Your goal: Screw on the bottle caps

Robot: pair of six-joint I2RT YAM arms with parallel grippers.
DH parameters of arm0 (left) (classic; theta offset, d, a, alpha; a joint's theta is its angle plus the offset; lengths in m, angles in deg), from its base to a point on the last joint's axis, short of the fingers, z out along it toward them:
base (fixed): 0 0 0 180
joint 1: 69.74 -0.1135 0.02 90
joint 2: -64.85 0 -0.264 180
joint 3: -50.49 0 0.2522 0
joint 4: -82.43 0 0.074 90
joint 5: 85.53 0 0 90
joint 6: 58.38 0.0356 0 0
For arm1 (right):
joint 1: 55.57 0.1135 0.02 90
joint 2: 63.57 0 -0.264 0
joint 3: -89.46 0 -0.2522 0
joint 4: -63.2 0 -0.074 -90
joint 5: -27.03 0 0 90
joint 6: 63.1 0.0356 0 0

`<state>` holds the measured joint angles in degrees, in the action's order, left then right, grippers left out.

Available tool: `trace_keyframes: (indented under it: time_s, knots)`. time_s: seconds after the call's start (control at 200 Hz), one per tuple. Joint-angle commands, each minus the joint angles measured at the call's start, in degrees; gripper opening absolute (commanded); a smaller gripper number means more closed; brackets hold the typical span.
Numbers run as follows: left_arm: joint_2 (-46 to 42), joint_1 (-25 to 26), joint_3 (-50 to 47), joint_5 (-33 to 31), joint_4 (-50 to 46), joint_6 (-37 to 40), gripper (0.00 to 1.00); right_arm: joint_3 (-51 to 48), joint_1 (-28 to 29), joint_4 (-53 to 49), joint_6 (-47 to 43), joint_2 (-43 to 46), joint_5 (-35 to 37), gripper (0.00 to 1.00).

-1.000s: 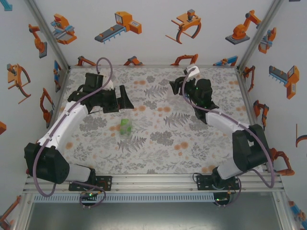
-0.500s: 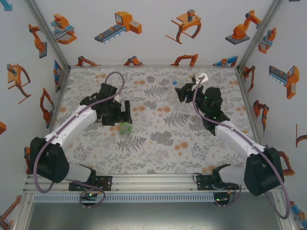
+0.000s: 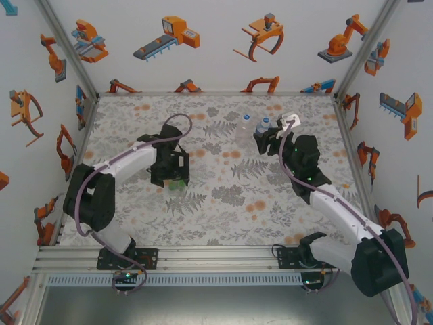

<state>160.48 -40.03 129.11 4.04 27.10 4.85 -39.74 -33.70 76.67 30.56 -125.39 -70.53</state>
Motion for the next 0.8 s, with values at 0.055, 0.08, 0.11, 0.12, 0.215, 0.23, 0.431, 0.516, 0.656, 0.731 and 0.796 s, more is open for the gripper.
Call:
trace_keyframes:
  time_s: [0.055,0.08,0.11,0.12,0.215,0.23,0.431,0.516,0.656,0.731,0.796]
  knots:
    - [3.19,1.00,3.07,-2.50,-3.38,-1.67,0.83,-0.98,-0.33,0.29,0.43,0.91,1.22,0.54]
    - [3.67,1.10,3.21,-2.72,-3.43,-1.76,0.83,-0.98,-0.33,0.38,0.41,0.85,1.22,0.54]
    - [4.27,1.17,3.47,-2.94,-3.61,-1.97,0.82,-1.08,-0.33,0.46,0.39,0.83,1.22,0.54]
    - [4.46,1.21,3.55,-2.97,-3.66,-2.02,0.82,-1.09,-0.33,0.53,0.38,0.76,1.22,0.54]
    - [6.33,1.81,4.51,-3.68,-4.17,-2.17,0.80,-1.17,-0.33,0.55,0.40,0.48,1.39,0.54]
    - [6.69,1.92,4.68,-3.77,-4.23,-2.17,0.80,-1.15,-0.33,0.55,0.45,0.40,1.38,0.54]
    - [9.68,2.89,5.79,-4.38,-4.10,-2.61,0.75,-0.92,-0.33,0.48,0.19,0.03,1.22,0.55]
    - [10.28,3.07,5.89,-4.94,-4.05,-2.82,0.73,-0.69,-0.33,0.20,0.03,-0.12,0.96,0.55]
    - [11.10,3.24,5.91,-5.53,-3.88,-3.05,0.71,-0.64,-0.35,-0.05,-0.23,-0.49,0.87,0.55]
    - [11.58,3.24,5.72,-5.67,-3.62,-2.97,0.70,-0.73,-0.34,-0.17,-0.32,-0.44,0.78,0.55]
    - [12.05,3.23,5.55,-5.68,-3.39,-2.97,0.68,-0.85,-0.29,-0.49,-0.50,-0.32,0.70,0.54]
